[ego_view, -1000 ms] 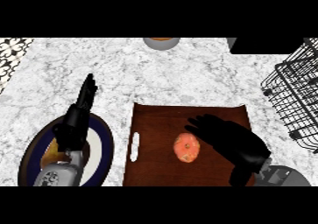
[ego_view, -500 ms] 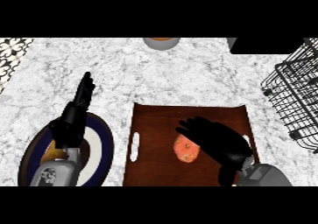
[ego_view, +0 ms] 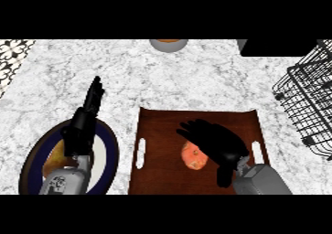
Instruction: Pick the squash from the tray and place it in the tiered basket
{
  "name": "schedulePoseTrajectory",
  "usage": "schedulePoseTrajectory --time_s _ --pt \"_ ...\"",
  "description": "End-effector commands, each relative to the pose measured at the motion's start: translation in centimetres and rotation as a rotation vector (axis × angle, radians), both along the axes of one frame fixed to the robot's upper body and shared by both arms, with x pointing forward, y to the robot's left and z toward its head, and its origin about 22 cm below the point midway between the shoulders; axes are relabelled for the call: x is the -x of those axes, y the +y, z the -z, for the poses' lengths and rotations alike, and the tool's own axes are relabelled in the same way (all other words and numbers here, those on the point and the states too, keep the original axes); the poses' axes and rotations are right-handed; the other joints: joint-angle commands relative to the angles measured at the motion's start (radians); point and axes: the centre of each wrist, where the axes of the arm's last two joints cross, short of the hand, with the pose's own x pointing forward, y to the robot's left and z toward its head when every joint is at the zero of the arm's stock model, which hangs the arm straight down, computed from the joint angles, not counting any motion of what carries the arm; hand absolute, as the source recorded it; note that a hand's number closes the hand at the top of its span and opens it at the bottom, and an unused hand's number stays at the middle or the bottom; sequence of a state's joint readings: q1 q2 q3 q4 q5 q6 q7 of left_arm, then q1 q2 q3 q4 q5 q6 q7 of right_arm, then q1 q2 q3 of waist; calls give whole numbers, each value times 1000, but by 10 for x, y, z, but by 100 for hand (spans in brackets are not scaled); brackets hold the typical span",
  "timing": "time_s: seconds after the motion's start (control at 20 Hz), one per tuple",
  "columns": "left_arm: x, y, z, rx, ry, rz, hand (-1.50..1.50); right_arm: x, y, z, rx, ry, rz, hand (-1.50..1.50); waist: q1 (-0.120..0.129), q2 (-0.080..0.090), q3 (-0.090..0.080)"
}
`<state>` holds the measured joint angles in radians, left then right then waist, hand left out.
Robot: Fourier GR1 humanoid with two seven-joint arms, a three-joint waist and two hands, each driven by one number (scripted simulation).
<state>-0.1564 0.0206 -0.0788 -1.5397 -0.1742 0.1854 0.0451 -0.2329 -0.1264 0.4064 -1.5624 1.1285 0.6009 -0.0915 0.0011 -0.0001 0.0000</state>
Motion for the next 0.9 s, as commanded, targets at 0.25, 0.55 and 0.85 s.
schedulePoseTrajectory --time_s 0.25,0.55,0.85 --pt "3 18 -6 -10 -8 5 0 -13 3 15 -19 16 -3 -150 1 0 0" --pt "12 18 4 -3 -3 4 0 3 23 40 -24 25 1 -150 2 0 0" --pt "4 3 -13 -2 -21 -6 0 14 7 57 -103 16 34 -150 -1 0 0"
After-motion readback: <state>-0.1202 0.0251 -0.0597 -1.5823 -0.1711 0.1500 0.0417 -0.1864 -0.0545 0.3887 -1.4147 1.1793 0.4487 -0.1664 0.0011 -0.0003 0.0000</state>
